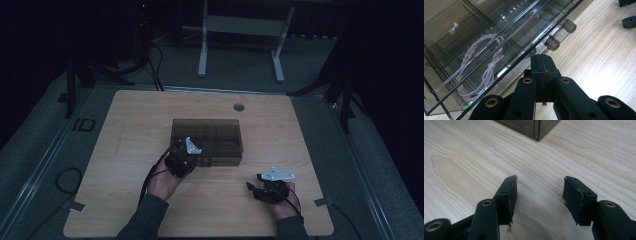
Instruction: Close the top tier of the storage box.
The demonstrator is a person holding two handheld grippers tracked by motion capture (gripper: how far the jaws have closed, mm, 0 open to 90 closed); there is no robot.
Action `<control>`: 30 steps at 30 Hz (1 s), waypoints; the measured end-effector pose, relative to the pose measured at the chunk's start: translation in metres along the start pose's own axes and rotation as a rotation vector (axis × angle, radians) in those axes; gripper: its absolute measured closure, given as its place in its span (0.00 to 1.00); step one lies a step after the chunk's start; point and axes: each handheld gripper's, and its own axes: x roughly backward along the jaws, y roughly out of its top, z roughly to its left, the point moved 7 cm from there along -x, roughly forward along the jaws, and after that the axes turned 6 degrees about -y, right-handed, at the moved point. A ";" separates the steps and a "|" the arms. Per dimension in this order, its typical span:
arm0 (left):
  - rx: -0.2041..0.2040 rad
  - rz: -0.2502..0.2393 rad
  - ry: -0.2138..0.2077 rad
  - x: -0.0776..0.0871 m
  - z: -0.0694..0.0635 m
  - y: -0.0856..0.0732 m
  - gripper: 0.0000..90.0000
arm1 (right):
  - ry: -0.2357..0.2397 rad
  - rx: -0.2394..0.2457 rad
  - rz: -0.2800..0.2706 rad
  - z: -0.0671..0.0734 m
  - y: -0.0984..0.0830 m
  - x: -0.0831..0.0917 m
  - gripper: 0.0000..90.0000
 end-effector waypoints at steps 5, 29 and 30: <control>0.006 -0.005 0.004 -0.001 0.001 0.001 1.00 | 0.000 0.001 0.001 0.000 0.000 0.000 0.50; 0.007 -0.004 0.017 -0.007 0.004 0.006 1.00 | 0.001 0.001 0.002 0.000 0.000 0.000 0.50; 0.006 -0.003 0.017 -0.007 0.004 0.006 1.00 | 0.001 0.001 0.002 0.000 0.000 0.000 0.50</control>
